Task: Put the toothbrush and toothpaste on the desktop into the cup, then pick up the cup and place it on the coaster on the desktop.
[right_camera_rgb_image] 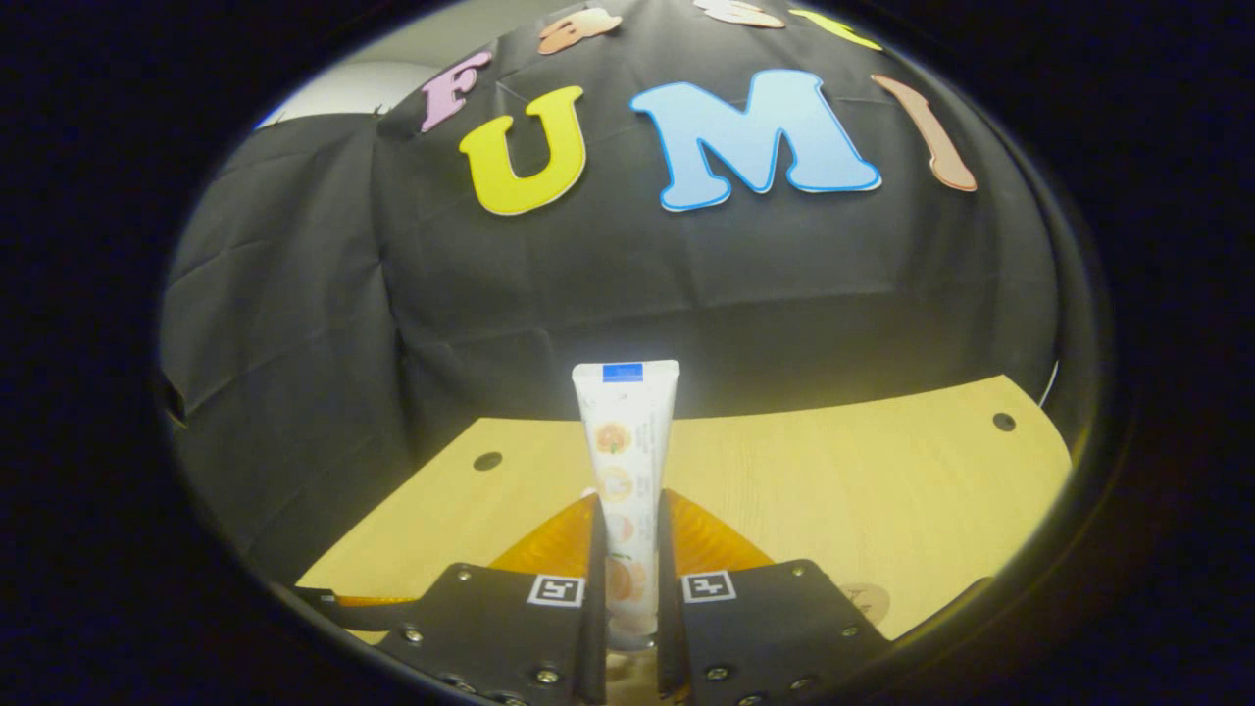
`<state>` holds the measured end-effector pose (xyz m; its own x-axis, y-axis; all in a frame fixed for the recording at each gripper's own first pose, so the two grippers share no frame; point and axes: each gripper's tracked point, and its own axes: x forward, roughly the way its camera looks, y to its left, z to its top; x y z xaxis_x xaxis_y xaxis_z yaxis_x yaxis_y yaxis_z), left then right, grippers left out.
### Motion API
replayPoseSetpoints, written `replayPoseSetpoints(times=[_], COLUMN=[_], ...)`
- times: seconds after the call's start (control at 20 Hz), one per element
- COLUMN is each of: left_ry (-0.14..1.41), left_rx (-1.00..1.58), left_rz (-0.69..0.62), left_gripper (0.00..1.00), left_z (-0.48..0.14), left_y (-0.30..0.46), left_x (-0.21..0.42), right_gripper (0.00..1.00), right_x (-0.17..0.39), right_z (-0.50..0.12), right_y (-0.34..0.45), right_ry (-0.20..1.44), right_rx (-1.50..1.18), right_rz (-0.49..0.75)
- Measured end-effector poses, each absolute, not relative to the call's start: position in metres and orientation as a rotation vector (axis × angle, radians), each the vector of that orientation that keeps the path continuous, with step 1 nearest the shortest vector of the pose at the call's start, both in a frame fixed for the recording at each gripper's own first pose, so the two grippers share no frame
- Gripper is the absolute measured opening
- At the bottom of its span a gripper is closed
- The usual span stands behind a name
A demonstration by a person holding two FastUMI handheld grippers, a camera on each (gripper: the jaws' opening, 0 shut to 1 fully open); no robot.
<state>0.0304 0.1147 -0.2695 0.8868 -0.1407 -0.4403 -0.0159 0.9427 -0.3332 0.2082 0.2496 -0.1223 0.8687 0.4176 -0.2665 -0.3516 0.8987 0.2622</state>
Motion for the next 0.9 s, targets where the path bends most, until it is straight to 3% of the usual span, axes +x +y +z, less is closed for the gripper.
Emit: replayPoseSetpoints(times=[0.3, 0.35, 0.45, 0.5, 0.55, 0.6, 0.65, 0.75, 0.9], left_ry=[0.487, 0.487, 0.486, 0.486, 0.486, 0.486, 0.485, 0.489, 0.501], left_rx=[-0.328, -0.331, -0.335, -0.335, -0.334, -0.335, -0.337, -0.34, -0.328], left_rz=[-0.042, -0.041, -0.04, -0.039, -0.038, -0.038, -0.04, -0.046, -0.065], left_gripper=[0.95, 0.97, 0.93, 0.99, 0.99, 0.99, 0.99, 0.99, 0.99], left_z=[-0.276, -0.277, -0.276, -0.275, -0.275, -0.274, -0.274, -0.273, -0.273], left_y=[0.126, 0.127, 0.124, 0.123, 0.122, 0.122, 0.118, 0.112, 0.101], left_x=[0.018, 0.017, 0.018, 0.017, 0.016, 0.016, 0.016, 0.016, 0.018], right_gripper=[0.26, 0.22, 0.33, 0.37, 0.48, 0.53, 0.74, 0.8, 0.8], right_x=[0.202, 0.199, 0.195, 0.192, 0.192, 0.191, 0.188, 0.184, 0.176], right_z=[-0.135, -0.137, -0.139, -0.135, -0.132, -0.13, -0.127, -0.124, -0.114], right_y=[0.254, 0.254, 0.255, 0.253, 0.25, 0.25, 0.246, 0.244, 0.233], right_ry=[0.344, 0.356, 0.376, 0.372, 0.361, 0.354, 0.351, 0.349, 0.33], right_rx=[0.18, 0.177, 0.176, 0.172, 0.163, 0.164, 0.161, 0.152, 0.139], right_rz=[0.389, 0.395, 0.406, 0.409, 0.4, 0.405, 0.403, 0.41, 0.41])
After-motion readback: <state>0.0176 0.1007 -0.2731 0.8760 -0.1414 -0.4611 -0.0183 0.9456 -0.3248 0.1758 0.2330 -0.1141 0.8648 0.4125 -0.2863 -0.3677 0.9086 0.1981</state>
